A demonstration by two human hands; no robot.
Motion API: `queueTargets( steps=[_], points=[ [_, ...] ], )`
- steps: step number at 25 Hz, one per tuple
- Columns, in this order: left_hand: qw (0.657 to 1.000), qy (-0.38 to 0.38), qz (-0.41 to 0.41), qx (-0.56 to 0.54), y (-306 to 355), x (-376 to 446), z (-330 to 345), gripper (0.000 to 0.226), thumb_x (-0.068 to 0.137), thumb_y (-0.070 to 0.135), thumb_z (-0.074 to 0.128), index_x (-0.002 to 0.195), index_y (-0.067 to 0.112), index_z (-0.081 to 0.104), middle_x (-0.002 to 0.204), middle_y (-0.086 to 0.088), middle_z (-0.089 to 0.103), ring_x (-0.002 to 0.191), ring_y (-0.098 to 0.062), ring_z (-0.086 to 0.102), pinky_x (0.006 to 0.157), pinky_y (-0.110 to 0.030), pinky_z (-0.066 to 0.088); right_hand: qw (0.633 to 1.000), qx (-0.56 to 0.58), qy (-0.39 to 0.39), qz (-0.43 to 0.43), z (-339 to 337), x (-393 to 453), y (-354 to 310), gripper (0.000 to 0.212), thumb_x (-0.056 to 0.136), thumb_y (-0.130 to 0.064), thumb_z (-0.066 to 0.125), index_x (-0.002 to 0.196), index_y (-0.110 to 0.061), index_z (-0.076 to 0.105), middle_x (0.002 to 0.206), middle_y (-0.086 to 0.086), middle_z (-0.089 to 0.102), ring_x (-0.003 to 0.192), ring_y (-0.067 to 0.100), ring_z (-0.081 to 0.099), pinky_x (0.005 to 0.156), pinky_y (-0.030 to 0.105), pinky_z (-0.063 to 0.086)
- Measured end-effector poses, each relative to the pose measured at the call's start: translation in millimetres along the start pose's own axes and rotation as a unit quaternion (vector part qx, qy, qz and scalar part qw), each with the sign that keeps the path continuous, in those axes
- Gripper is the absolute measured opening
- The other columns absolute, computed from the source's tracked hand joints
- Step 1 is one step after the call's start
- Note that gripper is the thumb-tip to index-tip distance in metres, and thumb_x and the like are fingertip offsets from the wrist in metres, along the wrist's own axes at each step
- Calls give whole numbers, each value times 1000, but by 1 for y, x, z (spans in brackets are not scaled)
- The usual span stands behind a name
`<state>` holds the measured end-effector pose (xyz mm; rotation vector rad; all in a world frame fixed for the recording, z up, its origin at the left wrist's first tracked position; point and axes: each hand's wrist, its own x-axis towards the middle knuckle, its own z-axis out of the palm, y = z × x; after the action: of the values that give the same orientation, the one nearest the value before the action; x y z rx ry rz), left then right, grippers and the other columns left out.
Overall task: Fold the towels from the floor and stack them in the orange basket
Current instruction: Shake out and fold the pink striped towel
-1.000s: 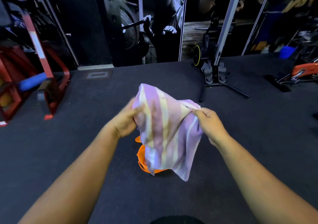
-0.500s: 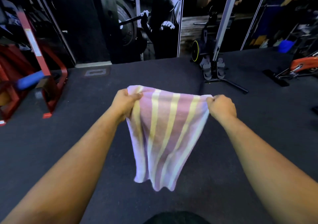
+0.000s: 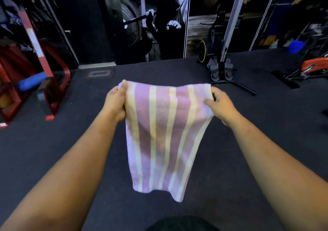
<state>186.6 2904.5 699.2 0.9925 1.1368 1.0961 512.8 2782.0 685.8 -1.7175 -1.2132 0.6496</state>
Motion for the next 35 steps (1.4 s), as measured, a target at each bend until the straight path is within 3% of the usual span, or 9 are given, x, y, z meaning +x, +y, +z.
queueTargets(
  steps=[3, 6, 8, 11, 15, 18, 22, 28, 35],
  points=[
    [967, -147, -26, 207, -25, -11, -4, 56, 87, 49, 77, 113, 0, 67, 96, -6, 75, 87, -21, 71, 92, -53, 58, 997, -58, 48, -18, -3, 12, -5, 28, 95, -13, 48, 107, -22, 72, 104, 3, 73, 90, 19, 64, 75, 35, 50],
    [993, -65, 14, 97, -26, -9, 8, 34, 93, 38, 73, 107, 6, 73, 97, -8, 78, 86, -21, 75, 82, -45, 61, 971, 234, 22, 48, -3, 10, -17, 18, 96, -28, 59, 105, -25, 74, 114, 6, 74, 99, 19, 66, 85, 36, 52],
    [999, -47, -14, -7, -19, -8, 7, 34, 96, 46, 66, 111, 16, 71, 101, -4, 79, 93, -18, 75, 83, -37, 61, 949, 292, -88, 82, -4, 0, -11, 30, 91, -43, 66, 114, -25, 72, 114, 6, 73, 98, 22, 66, 84, 39, 51],
    [962, -130, -56, 232, -46, -10, -20, 47, 92, 54, 67, 113, 13, 72, 107, -4, 78, 99, -18, 70, 99, -41, 53, 956, 108, -251, 112, 19, -28, 20, 39, 84, -35, 76, 113, -9, 72, 112, 14, 74, 93, 23, 64, 82, 41, 46],
    [987, -104, -22, 117, -37, -9, -21, 34, 105, 39, 52, 108, 12, 72, 107, -9, 76, 101, -23, 70, 83, -34, 56, 929, 310, -46, 197, 27, -28, 15, 17, 95, -14, 54, 99, -10, 69, 93, 14, 73, 97, 30, 65, 86, 41, 50],
    [982, -181, -35, 40, -19, -8, -10, 24, 103, 26, 58, 117, 8, 65, 113, -10, 75, 106, -23, 72, 86, -37, 59, 937, 312, -46, 154, 17, -17, 5, 15, 99, -24, 63, 102, -12, 71, 96, 7, 77, 91, 21, 73, 80, 33, 59],
    [953, -121, -20, 277, -5, -12, -7, 16, 94, 18, 73, 87, 15, 59, 86, -2, 70, 80, -17, 69, 65, -30, 56, 960, 252, 1, 124, 12, -10, 8, 9, 97, -18, 67, 101, -13, 73, 95, 7, 78, 88, 21, 74, 70, 30, 59],
    [924, -13, 49, 380, 14, -2, -3, 41, 89, 37, 78, 70, 14, 50, 71, 1, 53, 63, -15, 50, 54, -29, 38, 964, 223, 25, 141, 5, -4, 9, 11, 90, -15, 68, 100, -12, 73, 102, 15, 77, 85, 24, 71, 79, 39, 54],
    [958, -126, -22, 256, 5, 5, -13, 31, 104, 27, 59, 118, 1, 63, 113, -17, 72, 98, -26, 66, 87, -42, 55, 956, 250, 29, 149, -7, -5, 8, 16, 88, -24, 78, 99, -13, 73, 94, 7, 78, 84, 18, 74, 83, 36, 58]
  ],
)
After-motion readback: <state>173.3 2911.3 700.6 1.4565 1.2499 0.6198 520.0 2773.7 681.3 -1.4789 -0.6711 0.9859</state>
